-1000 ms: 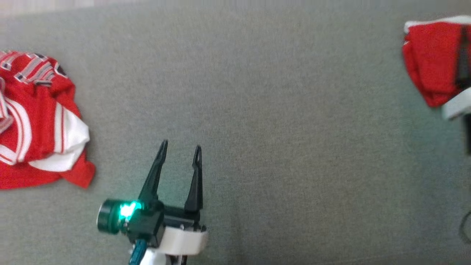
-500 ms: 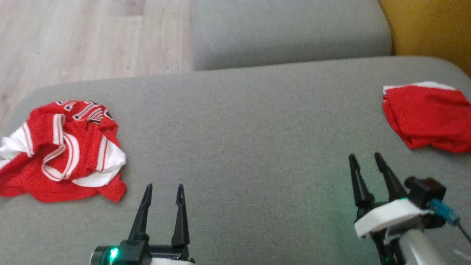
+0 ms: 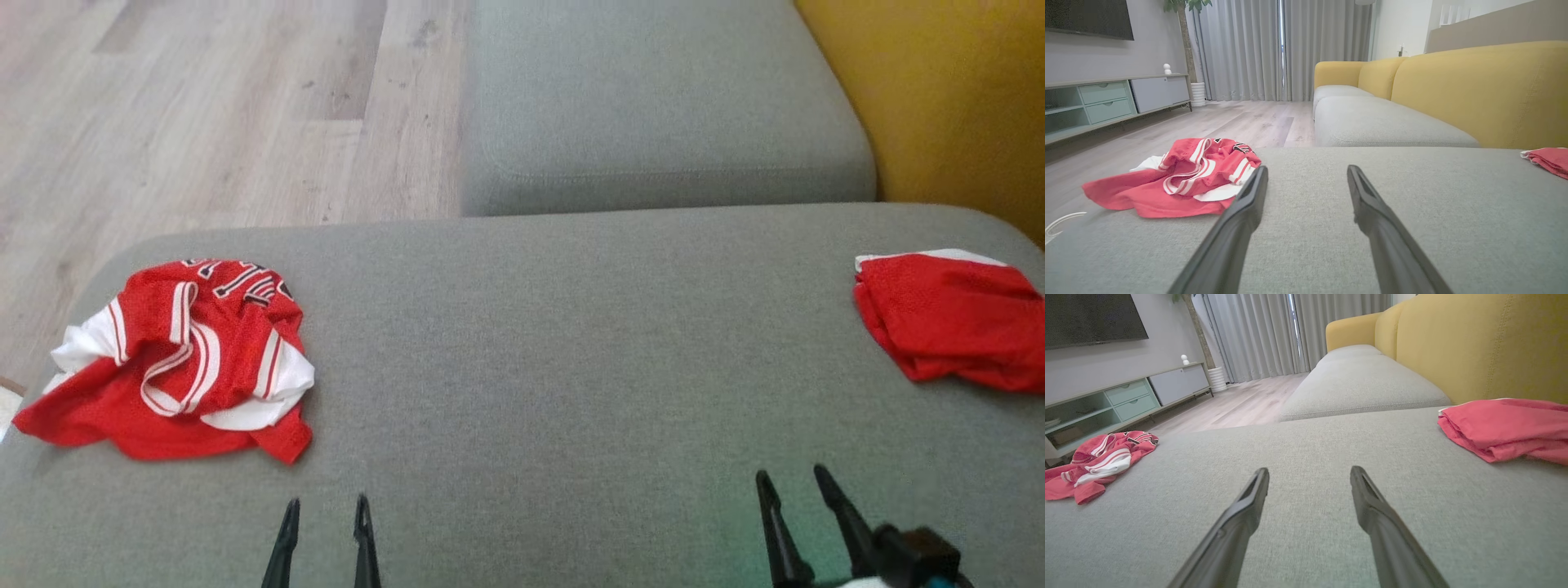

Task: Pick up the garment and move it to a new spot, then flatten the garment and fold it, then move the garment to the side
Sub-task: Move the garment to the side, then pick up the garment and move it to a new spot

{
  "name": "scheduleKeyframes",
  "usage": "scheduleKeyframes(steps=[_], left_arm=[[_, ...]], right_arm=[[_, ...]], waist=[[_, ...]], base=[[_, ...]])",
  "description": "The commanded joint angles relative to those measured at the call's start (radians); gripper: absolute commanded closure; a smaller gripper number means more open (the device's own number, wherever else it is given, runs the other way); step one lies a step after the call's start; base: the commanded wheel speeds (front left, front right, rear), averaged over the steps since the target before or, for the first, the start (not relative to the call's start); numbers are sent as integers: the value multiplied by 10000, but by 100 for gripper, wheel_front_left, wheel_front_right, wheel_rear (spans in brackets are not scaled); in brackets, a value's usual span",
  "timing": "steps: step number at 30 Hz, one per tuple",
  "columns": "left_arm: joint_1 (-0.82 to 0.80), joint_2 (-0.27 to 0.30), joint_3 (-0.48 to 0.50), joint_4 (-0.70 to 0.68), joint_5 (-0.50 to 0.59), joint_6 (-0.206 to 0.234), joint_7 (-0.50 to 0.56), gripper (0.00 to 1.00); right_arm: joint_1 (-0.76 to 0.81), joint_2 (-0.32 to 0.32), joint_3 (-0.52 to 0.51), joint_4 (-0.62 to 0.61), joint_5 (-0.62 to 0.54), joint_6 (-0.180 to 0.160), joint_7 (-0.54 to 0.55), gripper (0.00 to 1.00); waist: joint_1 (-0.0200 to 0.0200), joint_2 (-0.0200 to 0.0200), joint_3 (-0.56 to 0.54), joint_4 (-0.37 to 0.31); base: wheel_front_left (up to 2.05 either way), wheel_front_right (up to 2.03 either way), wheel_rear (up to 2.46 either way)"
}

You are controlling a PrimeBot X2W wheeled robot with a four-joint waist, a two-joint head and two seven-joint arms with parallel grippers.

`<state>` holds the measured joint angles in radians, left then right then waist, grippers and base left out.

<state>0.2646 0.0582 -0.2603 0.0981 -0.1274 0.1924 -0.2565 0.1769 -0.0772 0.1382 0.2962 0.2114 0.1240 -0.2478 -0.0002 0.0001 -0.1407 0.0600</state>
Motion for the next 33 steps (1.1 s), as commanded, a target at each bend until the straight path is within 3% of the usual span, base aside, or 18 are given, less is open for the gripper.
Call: scheduleKeyframes(steps=[1, 24, 33], left_arm=[[-351, -45, 363, -269, 67, -39, -53, 0], [-258, -75, 774, 37, 214, -200, -53, 0], [-400, -77, 848, 0, 256, -250, -53, 0]], right_arm=[[-332, -22, 154, -387, -104, 67, -137, 0], [121, 200, 109, -443, -119, 67, -139, 0], [146, 209, 242, -420, -56, 67, -139, 0]], waist=[[2, -1, -69, -4], [2, -1, -253, 19], [2, -1, -278, 959]], base=[[0, 0, 0], [0, 0, 0], [0, 0, 0]])
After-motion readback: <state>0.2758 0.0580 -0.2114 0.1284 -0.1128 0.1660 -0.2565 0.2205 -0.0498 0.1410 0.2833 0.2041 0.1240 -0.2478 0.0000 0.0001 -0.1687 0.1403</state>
